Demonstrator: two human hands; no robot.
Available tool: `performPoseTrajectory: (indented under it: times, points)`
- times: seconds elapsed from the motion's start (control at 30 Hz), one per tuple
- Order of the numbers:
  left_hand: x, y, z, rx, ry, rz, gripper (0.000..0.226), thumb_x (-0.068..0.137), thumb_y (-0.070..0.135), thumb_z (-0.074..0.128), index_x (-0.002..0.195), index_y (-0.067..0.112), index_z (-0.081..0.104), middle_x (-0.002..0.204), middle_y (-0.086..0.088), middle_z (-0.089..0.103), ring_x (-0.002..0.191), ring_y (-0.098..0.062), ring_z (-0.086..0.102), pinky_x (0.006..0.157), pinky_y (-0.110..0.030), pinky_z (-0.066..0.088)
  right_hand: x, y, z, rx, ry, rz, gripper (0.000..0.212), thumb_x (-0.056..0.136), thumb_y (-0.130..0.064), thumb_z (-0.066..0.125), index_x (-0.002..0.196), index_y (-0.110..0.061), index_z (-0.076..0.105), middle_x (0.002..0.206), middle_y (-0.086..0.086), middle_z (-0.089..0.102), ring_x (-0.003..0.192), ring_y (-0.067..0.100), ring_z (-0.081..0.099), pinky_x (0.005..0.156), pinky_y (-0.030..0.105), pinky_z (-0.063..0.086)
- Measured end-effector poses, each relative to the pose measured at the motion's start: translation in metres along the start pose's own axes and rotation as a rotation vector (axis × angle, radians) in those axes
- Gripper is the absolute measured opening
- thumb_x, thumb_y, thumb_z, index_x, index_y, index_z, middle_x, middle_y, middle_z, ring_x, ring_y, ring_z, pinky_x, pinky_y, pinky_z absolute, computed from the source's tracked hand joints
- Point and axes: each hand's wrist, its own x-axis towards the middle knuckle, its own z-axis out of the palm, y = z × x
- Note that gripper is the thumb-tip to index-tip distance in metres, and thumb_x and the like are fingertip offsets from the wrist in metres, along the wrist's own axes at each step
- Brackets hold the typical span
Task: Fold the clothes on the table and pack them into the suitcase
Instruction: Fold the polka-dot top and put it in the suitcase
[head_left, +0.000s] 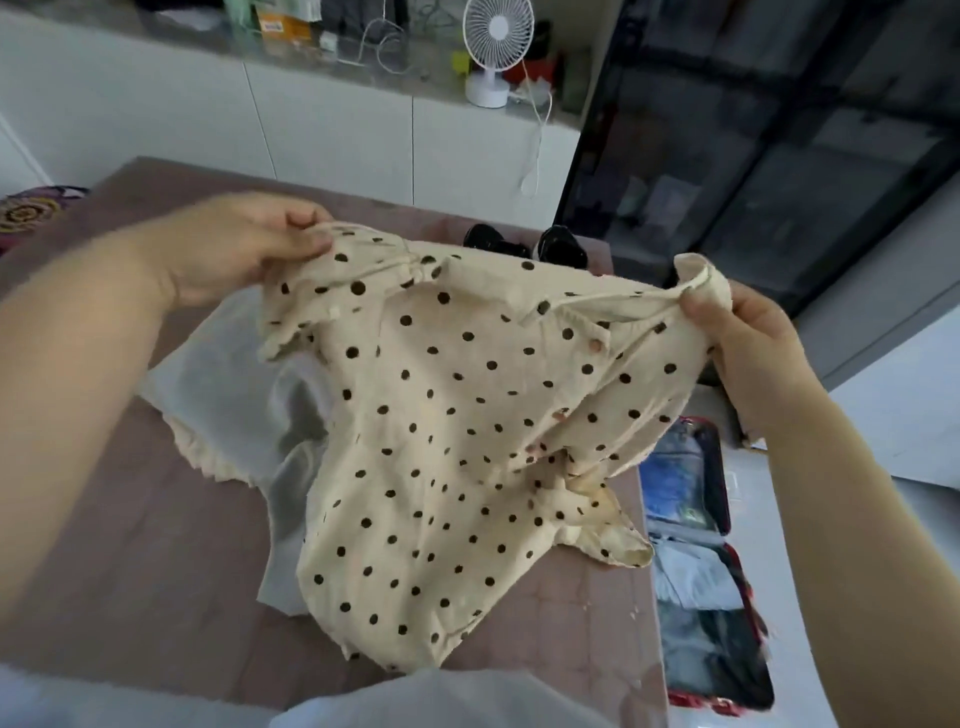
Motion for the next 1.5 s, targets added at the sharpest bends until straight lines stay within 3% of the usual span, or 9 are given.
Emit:
performPoseTrajectory:
  times: [0.2,0.33,0.47,0.57,0.73,0.97,1.1,1.33,1.5]
  points:
    - [0.042,-0.006,-0.038,0.525,0.26,-0.229,0.011,0.092,0.021,0.055,0.089,0.014,0.063,0.09,-0.01,0.063,0.076,-0.02,0.054,0.06,-0.023,0.044,0.023,-0.003,-0.008,-0.415,-0.234,0.154,0.039,0.075,-0.02,0.076,0.109,-0.023,0.057,0.093,-0.011,0.066,0.076,-0.001,0.065,0.066,0.015,0.05]
    - [0.054,-0.037,-0.051,0.738,0.347,-0.35,0.014,0.088,0.019,0.061,0.094,0.008,0.065,0.098,-0.014,0.065,0.086,-0.025,0.055,0.076,-0.031,0.038,0.042,0.006,-0.008,-0.829,-0.516,0.303,0.011,0.076,-0.031,0.075,0.081,-0.023,0.07,0.071,-0.011,0.067,0.065,0.001,0.06,0.062,0.017,0.04]
    - [0.07,-0.055,-0.051,0.678,0.46,-0.389,0.019,0.088,0.018,0.061,0.098,0.002,0.065,0.099,-0.018,0.063,0.086,-0.024,0.051,0.072,-0.027,0.034,0.083,0.026,0.005,-0.854,-0.186,0.184,0.029,0.084,-0.028,0.064,0.067,-0.006,0.058,0.061,0.002,0.047,0.059,0.015,0.04,0.058,0.028,0.032]
    - [0.086,-0.065,-0.046,0.566,0.621,-0.377,0.023,0.088,0.013,0.059,0.107,0.001,0.063,0.104,-0.019,0.063,0.094,-0.033,0.058,0.072,-0.026,0.038,0.108,0.034,0.022,-0.705,0.215,0.008,0.016,0.09,-0.018,0.051,0.097,-0.011,0.064,0.085,0.001,0.057,0.079,0.017,0.05,0.072,0.029,0.039]
    - [0.081,-0.069,-0.012,0.686,0.812,-0.205,0.049,0.085,0.015,0.057,0.132,0.009,0.041,0.13,-0.013,0.052,0.118,-0.035,0.048,0.1,-0.041,0.036,0.1,0.067,0.046,-0.797,-0.003,-0.11,0.031,0.087,-0.014,0.059,0.118,-0.017,0.06,0.123,0.004,0.055,0.118,0.02,0.05,0.098,0.03,0.037]
    - [-0.023,-0.114,0.102,0.98,0.095,0.302,0.023,0.086,0.043,0.041,0.098,0.034,0.058,0.093,0.013,0.064,0.098,-0.006,0.044,0.09,-0.025,0.027,-0.003,0.152,0.022,-0.747,-0.251,0.3,0.016,0.084,-0.025,0.067,0.097,-0.022,0.059,0.099,-0.011,0.058,0.101,0.015,0.059,0.068,0.016,0.039]
    - [-0.06,-0.164,0.143,1.149,-0.313,0.14,0.054,0.074,0.075,0.031,0.087,0.038,0.068,0.086,0.025,0.064,0.091,0.003,0.043,0.082,-0.021,0.028,-0.05,0.185,0.028,-0.924,-0.387,0.39,0.071,0.073,-0.044,0.073,0.133,-0.024,0.042,0.131,0.0,0.042,0.121,0.022,0.042,0.098,0.031,0.038]
    - [-0.071,-0.19,0.178,1.273,-0.399,0.074,0.049,0.027,0.047,0.08,0.071,0.032,0.063,0.068,0.017,0.059,0.06,-0.007,0.057,0.071,-0.025,0.027,-0.086,0.182,0.031,-0.908,-0.308,0.039,0.051,0.089,-0.008,0.056,0.134,-0.029,0.047,0.11,0.006,0.056,0.097,0.031,0.057,0.079,0.037,0.046]
    - [-0.066,-0.159,0.156,0.996,-0.248,-0.003,0.036,0.079,0.02,0.064,0.11,0.037,0.058,0.091,0.024,0.064,0.087,0.005,0.057,0.075,-0.007,0.03,-0.106,0.163,0.018,-0.834,-0.206,-0.187,0.075,0.079,0.009,0.057,0.139,-0.032,0.038,0.104,0.003,0.063,0.088,0.02,0.059,0.064,0.031,0.05]
